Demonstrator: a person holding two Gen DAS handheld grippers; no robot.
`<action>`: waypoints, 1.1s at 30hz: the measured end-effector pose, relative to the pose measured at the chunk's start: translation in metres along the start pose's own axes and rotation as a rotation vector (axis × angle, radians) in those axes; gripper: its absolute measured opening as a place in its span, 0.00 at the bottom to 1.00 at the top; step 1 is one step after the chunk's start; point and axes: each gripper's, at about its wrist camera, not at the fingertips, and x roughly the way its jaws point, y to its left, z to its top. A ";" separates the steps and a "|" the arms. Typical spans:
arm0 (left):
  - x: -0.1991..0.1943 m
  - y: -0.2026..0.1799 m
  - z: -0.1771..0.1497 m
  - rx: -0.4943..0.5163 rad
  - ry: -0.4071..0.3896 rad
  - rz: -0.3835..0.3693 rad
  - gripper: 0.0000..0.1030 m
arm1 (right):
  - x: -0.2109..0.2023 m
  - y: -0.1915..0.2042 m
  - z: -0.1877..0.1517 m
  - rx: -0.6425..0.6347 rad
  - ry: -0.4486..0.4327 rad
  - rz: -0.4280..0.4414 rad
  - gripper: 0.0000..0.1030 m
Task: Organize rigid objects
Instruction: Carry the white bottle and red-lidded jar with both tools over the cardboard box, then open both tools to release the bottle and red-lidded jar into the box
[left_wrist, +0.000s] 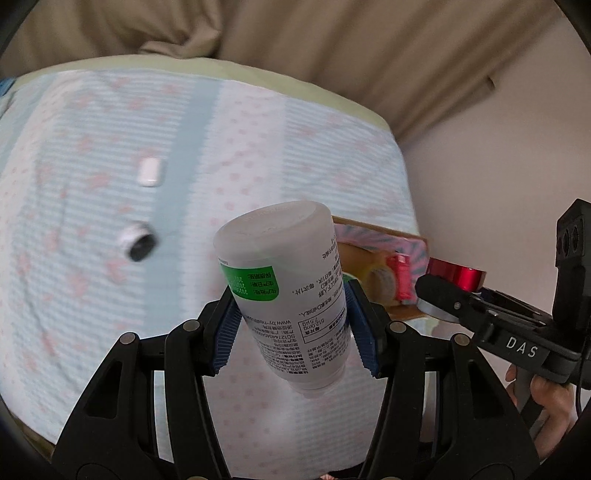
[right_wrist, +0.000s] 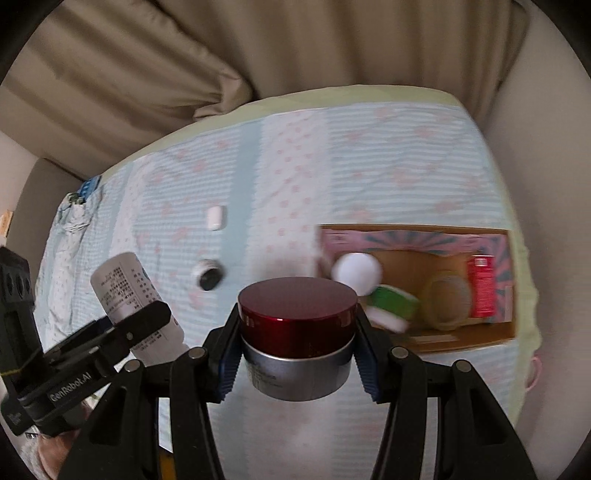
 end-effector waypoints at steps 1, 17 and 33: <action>0.006 -0.009 0.000 0.007 0.008 -0.004 0.50 | -0.002 -0.014 0.000 0.003 0.000 -0.006 0.48; 0.172 -0.127 0.009 0.123 0.226 0.039 0.50 | 0.053 -0.187 0.012 0.066 0.115 -0.022 0.48; 0.278 -0.133 0.024 0.234 0.420 0.108 0.60 | 0.141 -0.216 -0.011 -0.180 0.184 -0.009 0.48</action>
